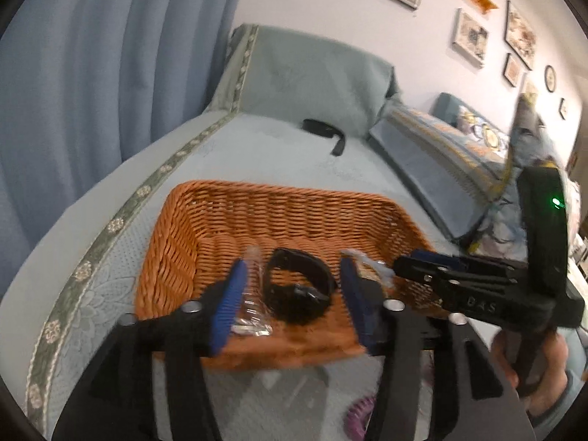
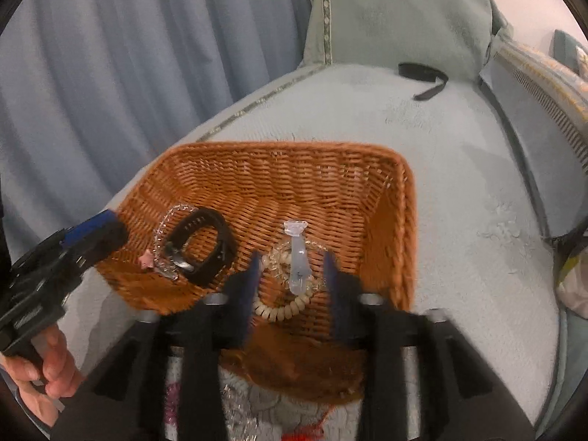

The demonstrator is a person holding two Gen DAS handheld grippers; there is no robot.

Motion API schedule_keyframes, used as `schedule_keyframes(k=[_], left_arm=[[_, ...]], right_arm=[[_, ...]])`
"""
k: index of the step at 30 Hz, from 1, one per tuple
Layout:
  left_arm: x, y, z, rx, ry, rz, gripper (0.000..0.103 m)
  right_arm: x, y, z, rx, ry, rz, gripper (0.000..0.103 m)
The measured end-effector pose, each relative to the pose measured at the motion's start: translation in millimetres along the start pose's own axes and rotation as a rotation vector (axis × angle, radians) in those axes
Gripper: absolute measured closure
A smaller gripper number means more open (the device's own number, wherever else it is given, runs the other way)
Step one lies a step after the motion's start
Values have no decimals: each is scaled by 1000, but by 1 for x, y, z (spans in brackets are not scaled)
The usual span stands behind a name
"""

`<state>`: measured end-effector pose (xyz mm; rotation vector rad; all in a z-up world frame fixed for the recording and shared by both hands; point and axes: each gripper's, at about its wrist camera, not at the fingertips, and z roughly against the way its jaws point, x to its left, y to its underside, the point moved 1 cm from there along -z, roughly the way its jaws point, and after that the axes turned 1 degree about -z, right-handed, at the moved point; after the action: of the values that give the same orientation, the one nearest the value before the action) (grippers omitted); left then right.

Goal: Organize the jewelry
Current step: 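Carry the bracelet with the left tool while the right tool carries the clip into the basket, releasing both, then withdraw both open tools back to the remaining jewelry, then grasp the purple coil keychain with the left tool while the right tool grasps the red cord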

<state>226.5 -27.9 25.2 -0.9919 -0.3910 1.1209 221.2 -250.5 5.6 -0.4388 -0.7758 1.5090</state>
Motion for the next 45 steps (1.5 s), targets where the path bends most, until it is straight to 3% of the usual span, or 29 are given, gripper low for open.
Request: schedule_keyframes(k=[7,14,22,26,32,37,45], left_arm=[[-15,23,52,-20,41,24,50],[-34,59,83,-34,74,63,50],[-33,87,57,58,71,98,55],[-27,95,43,102,84,119,57],[-21,103,22,166,111,175,65],[-29,107,7,205,101,153,65],[-41,111,-5,248,52,95,73]], right_arm=[[5,21,62,-75,-36,22,52],[4,75,107,-119,-15,45,52],[2,140,100,-83,30,27,52],[-1,157,91,-59,27,-6,52],[-4,160,83,-23,23,-16,52],[0,162,79,-6,30,-4,52],[7,164,72,16,50,23,52]])
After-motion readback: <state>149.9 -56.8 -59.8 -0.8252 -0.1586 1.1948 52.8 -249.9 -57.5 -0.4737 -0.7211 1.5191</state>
